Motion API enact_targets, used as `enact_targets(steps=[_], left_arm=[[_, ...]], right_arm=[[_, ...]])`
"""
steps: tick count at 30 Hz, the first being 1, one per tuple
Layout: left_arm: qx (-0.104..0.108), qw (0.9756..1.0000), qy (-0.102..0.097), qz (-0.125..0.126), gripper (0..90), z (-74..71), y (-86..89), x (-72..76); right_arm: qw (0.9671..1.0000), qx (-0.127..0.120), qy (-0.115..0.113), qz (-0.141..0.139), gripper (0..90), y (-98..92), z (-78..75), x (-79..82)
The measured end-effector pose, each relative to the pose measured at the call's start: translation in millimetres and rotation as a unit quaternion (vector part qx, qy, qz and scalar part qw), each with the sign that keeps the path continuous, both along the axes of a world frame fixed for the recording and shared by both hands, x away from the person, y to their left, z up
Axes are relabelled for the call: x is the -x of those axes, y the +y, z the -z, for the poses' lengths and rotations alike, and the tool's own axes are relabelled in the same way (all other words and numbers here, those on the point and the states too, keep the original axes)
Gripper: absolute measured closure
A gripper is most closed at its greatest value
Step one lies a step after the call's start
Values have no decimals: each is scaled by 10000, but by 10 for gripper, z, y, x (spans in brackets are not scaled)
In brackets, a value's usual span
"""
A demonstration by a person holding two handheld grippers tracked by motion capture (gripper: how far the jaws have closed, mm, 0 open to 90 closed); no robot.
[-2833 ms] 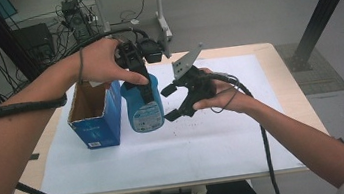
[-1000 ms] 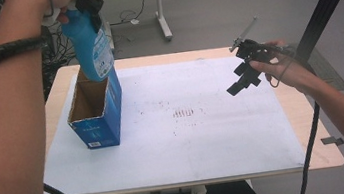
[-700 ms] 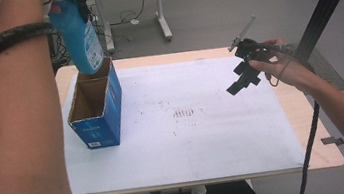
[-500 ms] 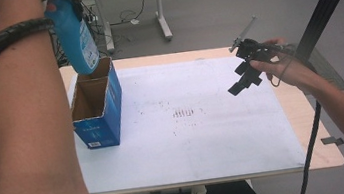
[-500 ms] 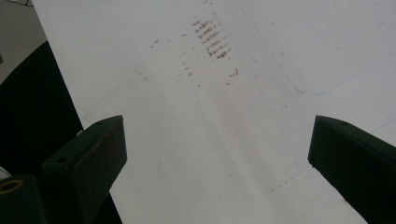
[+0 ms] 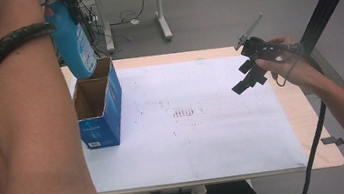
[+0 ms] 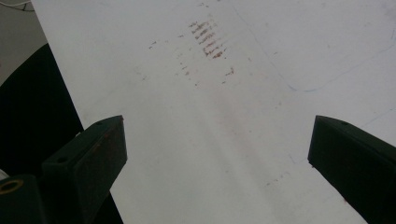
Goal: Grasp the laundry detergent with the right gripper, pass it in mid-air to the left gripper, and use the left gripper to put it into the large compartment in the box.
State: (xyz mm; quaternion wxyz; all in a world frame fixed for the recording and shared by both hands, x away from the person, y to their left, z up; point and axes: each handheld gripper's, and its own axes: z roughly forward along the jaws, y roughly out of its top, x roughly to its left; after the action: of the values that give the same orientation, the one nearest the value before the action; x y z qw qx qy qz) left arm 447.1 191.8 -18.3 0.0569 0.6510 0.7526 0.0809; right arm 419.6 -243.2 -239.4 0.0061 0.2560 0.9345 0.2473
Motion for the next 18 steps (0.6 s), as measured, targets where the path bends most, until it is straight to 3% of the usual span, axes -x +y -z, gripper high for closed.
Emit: enact_targets(steps=[15, 18], left_arm=[[58, 9999, -38, -131, 359, 58, 112, -24], [36, 9999, 33, -100, 359, 82, 131, -34]], right_arm=[[9999, 92, -68, 80, 47, -20, -46, -1], [9999, 78, -74, 88, 47, -30, -38, -6]])
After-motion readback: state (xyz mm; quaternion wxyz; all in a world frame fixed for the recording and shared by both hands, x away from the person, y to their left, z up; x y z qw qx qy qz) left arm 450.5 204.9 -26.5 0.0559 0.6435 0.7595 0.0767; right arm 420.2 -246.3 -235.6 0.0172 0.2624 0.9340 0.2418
